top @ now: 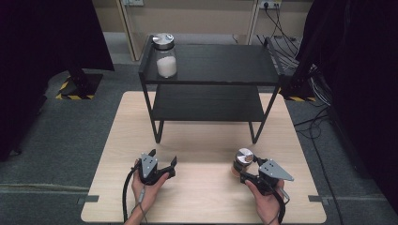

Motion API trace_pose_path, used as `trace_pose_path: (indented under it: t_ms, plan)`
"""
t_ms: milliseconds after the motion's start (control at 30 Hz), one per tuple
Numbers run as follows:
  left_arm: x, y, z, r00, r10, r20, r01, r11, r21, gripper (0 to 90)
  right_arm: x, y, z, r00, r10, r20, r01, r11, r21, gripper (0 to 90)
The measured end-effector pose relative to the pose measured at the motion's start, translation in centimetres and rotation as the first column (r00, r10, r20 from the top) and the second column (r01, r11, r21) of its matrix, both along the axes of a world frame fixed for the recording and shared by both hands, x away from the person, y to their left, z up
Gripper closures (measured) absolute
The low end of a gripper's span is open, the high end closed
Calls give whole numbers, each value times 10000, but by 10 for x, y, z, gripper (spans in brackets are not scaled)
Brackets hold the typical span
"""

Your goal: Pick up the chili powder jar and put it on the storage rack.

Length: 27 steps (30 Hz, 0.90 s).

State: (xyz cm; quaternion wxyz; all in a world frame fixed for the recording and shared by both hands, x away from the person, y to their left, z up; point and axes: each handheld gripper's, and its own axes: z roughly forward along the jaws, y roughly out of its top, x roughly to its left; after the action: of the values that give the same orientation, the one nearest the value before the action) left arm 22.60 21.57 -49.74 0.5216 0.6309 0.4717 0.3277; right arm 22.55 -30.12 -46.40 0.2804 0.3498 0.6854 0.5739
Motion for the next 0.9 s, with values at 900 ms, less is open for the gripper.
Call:
trace_pose_path:
  t_ms: [900]
  plan:
    - [0,1,0,10000,22,-30,-23,10000,-53,99,0,17,68,9867,-826,1403,771,9960,440,322]
